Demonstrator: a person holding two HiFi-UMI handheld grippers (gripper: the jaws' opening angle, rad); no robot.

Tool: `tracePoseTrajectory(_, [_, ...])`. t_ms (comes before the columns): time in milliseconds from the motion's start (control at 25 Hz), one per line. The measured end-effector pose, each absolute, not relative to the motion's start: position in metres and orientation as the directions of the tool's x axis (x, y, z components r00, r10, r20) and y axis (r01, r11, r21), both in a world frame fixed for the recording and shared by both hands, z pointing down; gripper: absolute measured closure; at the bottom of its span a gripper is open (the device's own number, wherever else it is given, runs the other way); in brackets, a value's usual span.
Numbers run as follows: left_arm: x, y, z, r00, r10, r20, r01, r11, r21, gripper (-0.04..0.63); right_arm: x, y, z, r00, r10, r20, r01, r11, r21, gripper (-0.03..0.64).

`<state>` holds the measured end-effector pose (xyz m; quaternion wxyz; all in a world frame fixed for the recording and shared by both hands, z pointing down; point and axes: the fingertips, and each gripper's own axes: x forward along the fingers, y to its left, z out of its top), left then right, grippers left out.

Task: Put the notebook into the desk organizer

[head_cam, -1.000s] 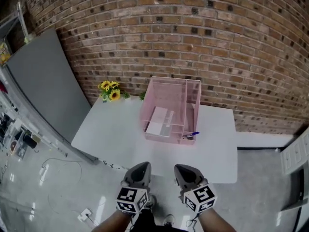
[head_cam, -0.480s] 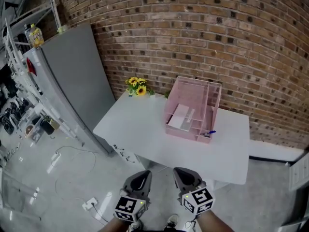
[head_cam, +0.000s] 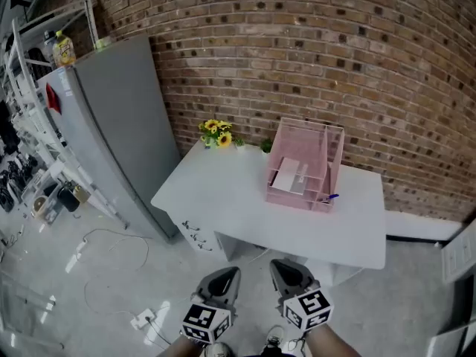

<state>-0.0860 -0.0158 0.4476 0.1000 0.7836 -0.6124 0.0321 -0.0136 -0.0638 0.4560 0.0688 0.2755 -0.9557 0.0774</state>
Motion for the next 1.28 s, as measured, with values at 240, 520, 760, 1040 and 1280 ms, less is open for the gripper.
tracePoseTrajectory(240, [-0.095, 0.003, 0.452, 0.374, -0.915, 0.152, -0.924, -0.353, 0.15, 0.591, -0.012, -0.03, 0.459, -0.756, -0.623, 0.199, -0.646, 0.758, -0.083, 0.614])
tracePoseTrajectory(520, [-0.094, 0.025, 0.467, 0.508, -0.849, 0.144, -0.856, -0.478, 0.197, 0.591, 0.007, 0.009, 0.475, -0.628, -0.738, 0.247, -0.771, 0.632, -0.072, 0.614])
tracePoseTrajectory(760, [-0.097, 0.036, 0.469, 0.547, -0.823, 0.152, -0.832, -0.514, 0.206, 0.591, 0.011, 0.027, 0.48, -0.576, -0.773, 0.267, -0.812, 0.579, -0.076, 0.614])
tracePoseTrajectory(1040, [-0.105, 0.038, 0.459, 0.536, -0.833, 0.135, -0.837, -0.505, 0.209, 0.591, 0.004, 0.027, 0.473, -0.584, -0.771, 0.254, -0.805, 0.59, -0.062, 0.614])
tracePoseTrajectory(1280, [-0.107, 0.044, 0.457, 0.525, -0.84, 0.136, -0.845, -0.496, 0.202, 0.591, 0.0, 0.029, 0.47, -0.6, -0.762, 0.242, -0.793, 0.606, -0.06, 0.614])
